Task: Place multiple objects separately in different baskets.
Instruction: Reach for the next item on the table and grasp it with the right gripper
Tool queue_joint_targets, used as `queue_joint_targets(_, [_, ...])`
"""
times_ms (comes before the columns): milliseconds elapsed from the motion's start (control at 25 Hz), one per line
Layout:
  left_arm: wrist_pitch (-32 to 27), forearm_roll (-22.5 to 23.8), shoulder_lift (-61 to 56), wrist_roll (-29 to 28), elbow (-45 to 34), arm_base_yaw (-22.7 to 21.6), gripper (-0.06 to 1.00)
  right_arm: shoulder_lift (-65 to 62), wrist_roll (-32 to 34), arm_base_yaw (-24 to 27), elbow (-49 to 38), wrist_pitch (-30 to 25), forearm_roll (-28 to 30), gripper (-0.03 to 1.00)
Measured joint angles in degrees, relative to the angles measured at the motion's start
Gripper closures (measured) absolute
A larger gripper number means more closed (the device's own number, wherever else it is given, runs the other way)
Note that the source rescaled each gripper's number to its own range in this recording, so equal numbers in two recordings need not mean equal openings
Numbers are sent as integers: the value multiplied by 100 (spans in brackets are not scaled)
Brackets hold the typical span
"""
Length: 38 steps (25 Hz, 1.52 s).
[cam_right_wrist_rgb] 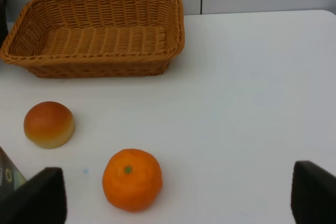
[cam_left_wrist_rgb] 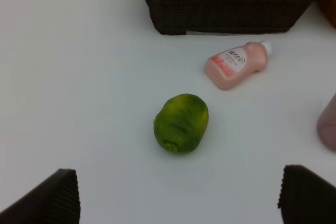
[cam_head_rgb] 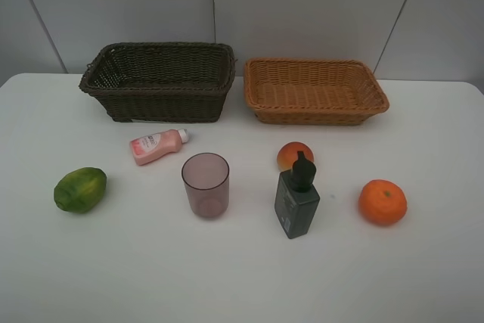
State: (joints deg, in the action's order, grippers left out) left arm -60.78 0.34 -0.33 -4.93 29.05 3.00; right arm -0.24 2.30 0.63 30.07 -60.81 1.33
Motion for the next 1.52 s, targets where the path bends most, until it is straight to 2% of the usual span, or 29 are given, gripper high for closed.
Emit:
queue_joint_targets(1000, [0, 0, 0, 0, 0, 0, -4, 0, 0, 0, 0, 0, 0, 8])
queue_joint_targets(1120, [0, 0, 0, 0, 0, 0, -4, 62, 0, 0, 0, 0, -133, 8])
queue_joint_targets(1280, [0, 0, 0, 0, 0, 0, -4, 838, 0, 0, 85, 0, -441, 8])
queue_joint_targets(1520, [0, 0, 0, 0, 0, 0, -4, 2822, 0, 0, 851, 0, -464, 8])
